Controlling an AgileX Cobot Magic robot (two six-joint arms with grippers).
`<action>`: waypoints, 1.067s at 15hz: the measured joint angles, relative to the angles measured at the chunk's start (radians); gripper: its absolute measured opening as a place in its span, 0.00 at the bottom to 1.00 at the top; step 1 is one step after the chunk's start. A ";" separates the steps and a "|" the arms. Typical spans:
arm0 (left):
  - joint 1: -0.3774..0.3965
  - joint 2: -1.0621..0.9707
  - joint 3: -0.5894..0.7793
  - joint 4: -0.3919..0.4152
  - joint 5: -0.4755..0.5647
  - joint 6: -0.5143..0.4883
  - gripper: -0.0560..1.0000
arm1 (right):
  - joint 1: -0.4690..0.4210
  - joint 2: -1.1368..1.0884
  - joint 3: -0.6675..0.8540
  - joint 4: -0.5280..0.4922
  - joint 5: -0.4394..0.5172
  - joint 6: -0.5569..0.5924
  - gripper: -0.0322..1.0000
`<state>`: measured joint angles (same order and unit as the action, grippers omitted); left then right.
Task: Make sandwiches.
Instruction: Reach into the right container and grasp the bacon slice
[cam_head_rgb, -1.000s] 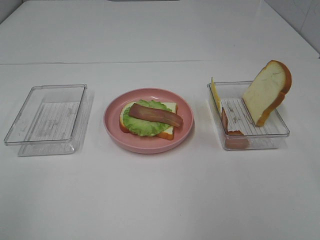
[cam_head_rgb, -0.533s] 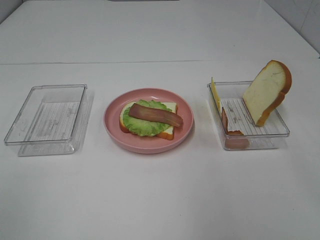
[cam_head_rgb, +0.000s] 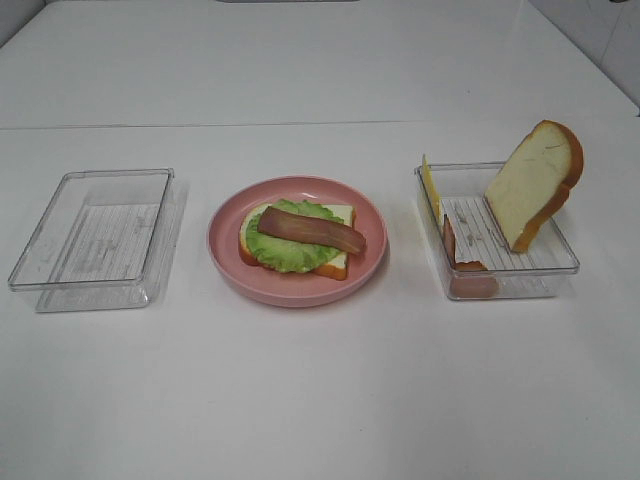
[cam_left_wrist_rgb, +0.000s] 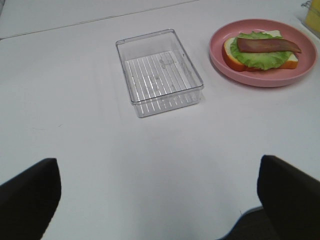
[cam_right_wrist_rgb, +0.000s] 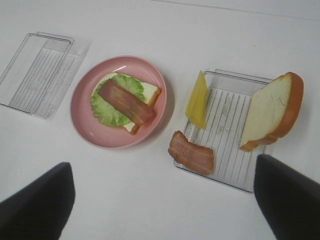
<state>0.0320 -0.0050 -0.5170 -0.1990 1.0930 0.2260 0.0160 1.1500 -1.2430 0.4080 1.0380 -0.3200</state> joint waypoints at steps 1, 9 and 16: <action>0.045 0.000 0.000 0.000 -0.010 0.000 0.99 | 0.000 0.000 0.000 0.006 -0.022 0.000 0.94; 0.080 0.000 0.000 0.000 -0.010 0.000 0.99 | 0.000 0.126 -0.039 -0.009 -0.043 0.031 0.94; 0.080 0.000 0.000 0.000 -0.010 0.000 0.99 | 0.196 0.373 -0.128 -0.311 0.036 0.255 0.93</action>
<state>0.1120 -0.0050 -0.5170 -0.1990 1.0830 0.2260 0.2120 1.5230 -1.3710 0.0970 1.0740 -0.0650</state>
